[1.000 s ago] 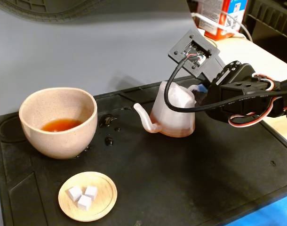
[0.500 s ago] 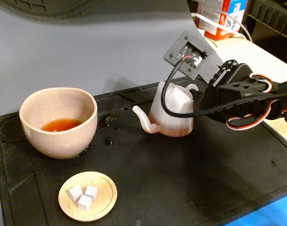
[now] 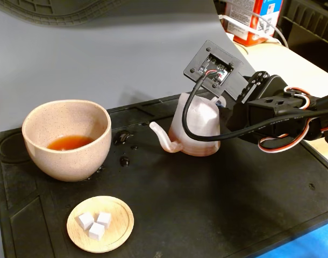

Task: Pick up a kettle and pour liquid into a cup.

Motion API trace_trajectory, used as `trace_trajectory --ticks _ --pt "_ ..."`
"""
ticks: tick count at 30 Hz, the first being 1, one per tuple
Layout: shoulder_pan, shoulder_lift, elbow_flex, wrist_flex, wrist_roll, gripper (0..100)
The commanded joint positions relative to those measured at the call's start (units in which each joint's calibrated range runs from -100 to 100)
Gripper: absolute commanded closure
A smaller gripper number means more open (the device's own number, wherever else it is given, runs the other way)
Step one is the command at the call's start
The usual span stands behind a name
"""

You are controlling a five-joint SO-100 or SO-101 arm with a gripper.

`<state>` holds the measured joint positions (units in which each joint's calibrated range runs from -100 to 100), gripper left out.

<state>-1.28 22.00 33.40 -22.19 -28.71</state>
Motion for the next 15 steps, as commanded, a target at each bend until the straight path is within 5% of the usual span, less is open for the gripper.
trace_trajectory --ticks 1,15 --pt "-0.6 -2.5 0.9 -0.3 -0.2 82" --pt "-0.4 -18.4 20.2 -0.3 -0.3 82"
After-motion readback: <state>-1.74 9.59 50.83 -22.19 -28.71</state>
